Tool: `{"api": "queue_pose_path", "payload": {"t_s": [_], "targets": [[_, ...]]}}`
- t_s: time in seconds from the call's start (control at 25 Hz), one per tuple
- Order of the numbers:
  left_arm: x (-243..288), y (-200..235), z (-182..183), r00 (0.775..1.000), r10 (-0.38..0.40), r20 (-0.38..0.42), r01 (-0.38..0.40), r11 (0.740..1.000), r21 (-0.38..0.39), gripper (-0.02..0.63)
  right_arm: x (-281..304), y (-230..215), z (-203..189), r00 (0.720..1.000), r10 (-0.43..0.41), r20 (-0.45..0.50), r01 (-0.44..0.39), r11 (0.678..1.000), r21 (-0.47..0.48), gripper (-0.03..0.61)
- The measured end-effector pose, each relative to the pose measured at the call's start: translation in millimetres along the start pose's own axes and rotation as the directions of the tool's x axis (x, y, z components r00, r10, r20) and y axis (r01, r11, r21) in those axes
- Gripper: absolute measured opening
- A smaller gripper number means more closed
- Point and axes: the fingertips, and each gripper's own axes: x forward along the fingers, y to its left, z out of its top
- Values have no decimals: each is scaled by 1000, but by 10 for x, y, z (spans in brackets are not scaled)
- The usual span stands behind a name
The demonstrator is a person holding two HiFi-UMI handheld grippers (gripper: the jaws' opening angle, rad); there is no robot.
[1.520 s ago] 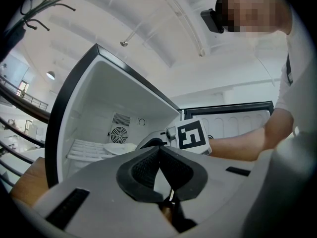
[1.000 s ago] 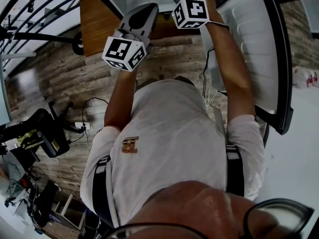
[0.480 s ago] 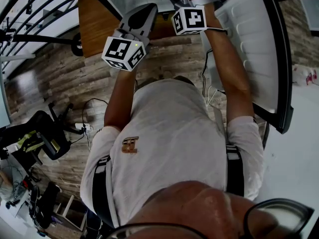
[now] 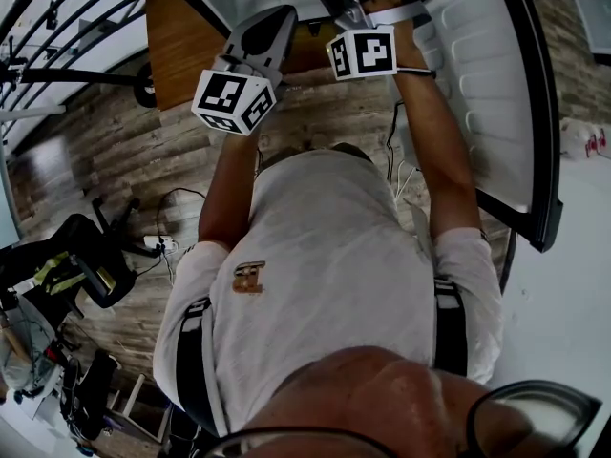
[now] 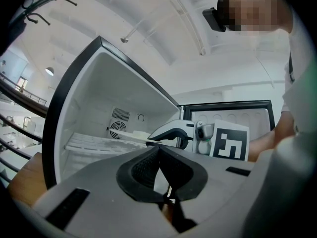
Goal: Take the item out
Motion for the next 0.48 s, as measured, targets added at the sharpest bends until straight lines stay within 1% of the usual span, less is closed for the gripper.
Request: {"api": "queue_pose_path", "payload": {"t_s": [0.24, 0.48], "targets": [[7, 4, -1, 1000, -2, -2, 2, 1000, 4, 18, -180, -44, 84, 1000, -28, 10, 28, 999, 22, 40], [-62, 9, 6, 1000, -6, -4, 6, 1000, 10, 18, -318, -87, 270, 998, -49, 31, 48, 998, 29, 40]]}}
